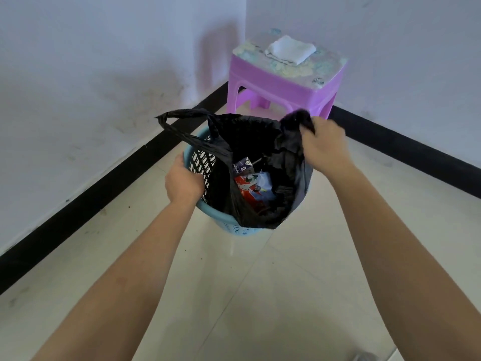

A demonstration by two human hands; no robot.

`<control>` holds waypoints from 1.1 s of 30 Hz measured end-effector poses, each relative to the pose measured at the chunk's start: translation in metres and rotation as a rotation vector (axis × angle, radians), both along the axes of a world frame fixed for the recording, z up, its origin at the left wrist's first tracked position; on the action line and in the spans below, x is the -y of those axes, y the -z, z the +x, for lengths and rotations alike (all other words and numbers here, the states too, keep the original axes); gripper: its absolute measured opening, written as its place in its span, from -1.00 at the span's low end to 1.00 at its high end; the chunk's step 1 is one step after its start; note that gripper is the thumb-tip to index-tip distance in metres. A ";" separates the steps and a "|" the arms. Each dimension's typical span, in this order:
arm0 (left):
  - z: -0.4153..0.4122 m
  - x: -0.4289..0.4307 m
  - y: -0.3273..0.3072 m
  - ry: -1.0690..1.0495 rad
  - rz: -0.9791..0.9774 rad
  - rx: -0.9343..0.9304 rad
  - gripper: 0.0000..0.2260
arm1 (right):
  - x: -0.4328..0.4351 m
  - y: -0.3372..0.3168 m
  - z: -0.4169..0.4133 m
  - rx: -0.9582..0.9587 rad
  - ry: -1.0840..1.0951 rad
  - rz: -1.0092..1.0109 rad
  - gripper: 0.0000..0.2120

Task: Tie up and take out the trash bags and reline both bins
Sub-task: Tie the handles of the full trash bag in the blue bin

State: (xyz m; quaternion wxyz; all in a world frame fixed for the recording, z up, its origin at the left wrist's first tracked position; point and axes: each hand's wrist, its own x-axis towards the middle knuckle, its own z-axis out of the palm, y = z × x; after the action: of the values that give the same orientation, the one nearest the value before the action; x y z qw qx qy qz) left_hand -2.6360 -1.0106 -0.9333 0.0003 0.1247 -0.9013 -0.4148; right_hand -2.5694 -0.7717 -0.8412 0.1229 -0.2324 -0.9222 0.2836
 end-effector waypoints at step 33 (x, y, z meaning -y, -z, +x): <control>-0.007 -0.023 -0.042 0.478 0.447 -0.108 -0.85 | 0.026 0.049 -0.002 -0.317 -0.163 -0.535 -0.75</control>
State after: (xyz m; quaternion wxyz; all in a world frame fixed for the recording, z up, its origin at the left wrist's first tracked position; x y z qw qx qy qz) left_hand -2.6434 -0.9873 -0.8916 -0.0768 -0.1154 -0.7903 -0.5968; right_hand -2.5718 -0.7976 -0.8897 0.1765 -0.1348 -0.7997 0.5577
